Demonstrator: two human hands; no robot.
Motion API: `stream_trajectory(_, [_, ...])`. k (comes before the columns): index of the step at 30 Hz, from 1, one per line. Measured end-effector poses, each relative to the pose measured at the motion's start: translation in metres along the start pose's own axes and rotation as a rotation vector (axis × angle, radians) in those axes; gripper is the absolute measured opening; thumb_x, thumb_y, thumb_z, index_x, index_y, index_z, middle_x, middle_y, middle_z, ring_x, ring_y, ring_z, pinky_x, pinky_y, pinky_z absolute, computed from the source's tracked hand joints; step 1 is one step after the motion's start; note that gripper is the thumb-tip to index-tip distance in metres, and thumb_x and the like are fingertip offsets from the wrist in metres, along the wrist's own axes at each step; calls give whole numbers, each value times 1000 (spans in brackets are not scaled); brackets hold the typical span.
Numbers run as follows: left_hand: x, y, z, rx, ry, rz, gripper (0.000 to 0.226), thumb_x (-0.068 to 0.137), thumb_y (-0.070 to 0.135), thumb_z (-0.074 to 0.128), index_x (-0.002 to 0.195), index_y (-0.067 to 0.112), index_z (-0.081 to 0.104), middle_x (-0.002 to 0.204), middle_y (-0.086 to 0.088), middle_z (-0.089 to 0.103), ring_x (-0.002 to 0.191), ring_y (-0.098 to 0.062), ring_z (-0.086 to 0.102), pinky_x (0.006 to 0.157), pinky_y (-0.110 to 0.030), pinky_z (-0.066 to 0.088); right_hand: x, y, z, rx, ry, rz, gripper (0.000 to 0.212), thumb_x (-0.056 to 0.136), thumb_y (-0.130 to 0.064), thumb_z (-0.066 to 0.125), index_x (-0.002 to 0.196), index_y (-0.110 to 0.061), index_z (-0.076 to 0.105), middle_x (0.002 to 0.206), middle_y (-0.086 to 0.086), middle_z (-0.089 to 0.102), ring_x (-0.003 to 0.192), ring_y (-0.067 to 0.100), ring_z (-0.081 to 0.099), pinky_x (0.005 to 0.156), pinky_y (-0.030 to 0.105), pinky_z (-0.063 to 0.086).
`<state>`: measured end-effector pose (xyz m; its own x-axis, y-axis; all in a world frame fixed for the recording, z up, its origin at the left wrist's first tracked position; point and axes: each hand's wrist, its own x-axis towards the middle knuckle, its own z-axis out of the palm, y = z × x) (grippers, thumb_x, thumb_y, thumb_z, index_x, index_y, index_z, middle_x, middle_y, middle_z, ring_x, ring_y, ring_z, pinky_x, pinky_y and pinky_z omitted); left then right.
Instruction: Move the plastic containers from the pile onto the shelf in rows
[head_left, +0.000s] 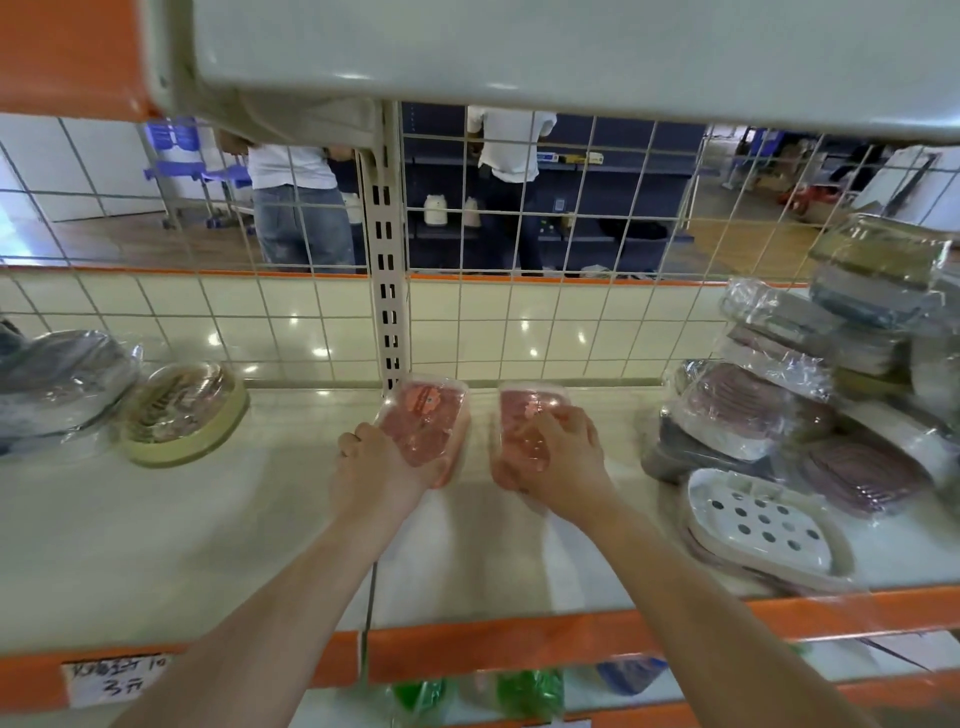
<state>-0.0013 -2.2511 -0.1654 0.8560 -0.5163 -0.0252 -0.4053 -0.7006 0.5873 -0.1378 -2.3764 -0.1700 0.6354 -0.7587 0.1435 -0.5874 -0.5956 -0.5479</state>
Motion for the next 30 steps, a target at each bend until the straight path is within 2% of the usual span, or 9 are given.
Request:
stream_trajectory(3, [1,4,3,-30,-33,-17,108,72,59,69,146,-1,17,139,-18,35,130,-34,36,102,-39,35,1,-4,4,-56,-13,83,78,74,-61,63,136,-19,41,144,12,28,137,31,20,115,33,16])
stream_trajectory(6, [6,10,5,-51,-29,-31,106,77,62,62,148,0,12,144,-17,30,134,-33,32,106,-38,31,5,-9,12,-77,-5,163,88,75,-59,66,144,-20,27,152,15,13,141,36,11,114,44,22])
stream_trajectory(8, [11,13,6,-58,-37,-56,103,77,62,61,147,1,16,143,-17,31,134,-32,32,107,-37,31,7,-11,16,-82,8,200,88,76,-59,66,144,-20,26,153,16,9,139,38,14,112,44,27])
stream_trajectory(12, [20,12,9,-68,-57,-101,103,72,63,66,143,2,22,140,-15,35,132,-31,36,107,-38,35,9,-11,17,-120,48,266,90,75,-61,65,141,-18,23,142,18,25,125,38,32,102,41,33])
stream_trajectory(15, [21,13,11,-81,-41,-98,102,69,60,70,140,3,25,137,-15,38,128,-31,42,103,-40,40,11,-9,14,-91,40,295,90,73,-61,66,140,-20,21,130,15,34,119,35,36,97,39,36])
stream_trajectory(18, [19,15,10,-89,-31,-89,102,66,60,72,138,3,29,134,-14,40,124,-32,46,100,-40,43,10,-5,11,-53,54,300,85,74,-56,67,138,-20,23,126,13,35,117,33,36,95,39,37])
stream_trajectory(20, [16,14,8,-133,-16,-93,102,62,63,73,135,4,33,131,-12,42,120,-30,50,97,-40,45,8,-3,10,0,86,293,83,76,-55,65,139,-22,23,126,12,35,116,32,35,97,39,36])
stream_trajectory(23, [10,12,2,-234,21,-94,109,53,69,72,134,5,35,127,-11,45,115,-31,52,93,-37,45,5,-1,6,80,105,239,90,76,-53,67,146,-28,15,132,12,31,120,32,32,103,39,31])
stream_trajectory(30, [-7,-4,-17,-357,202,-31,108,63,52,79,144,3,27,135,-14,42,118,-32,50,90,-37,45,-6,-20,1,176,161,62,96,73,-43,75,148,-26,17,143,10,22,130,29,25,110,41,29])
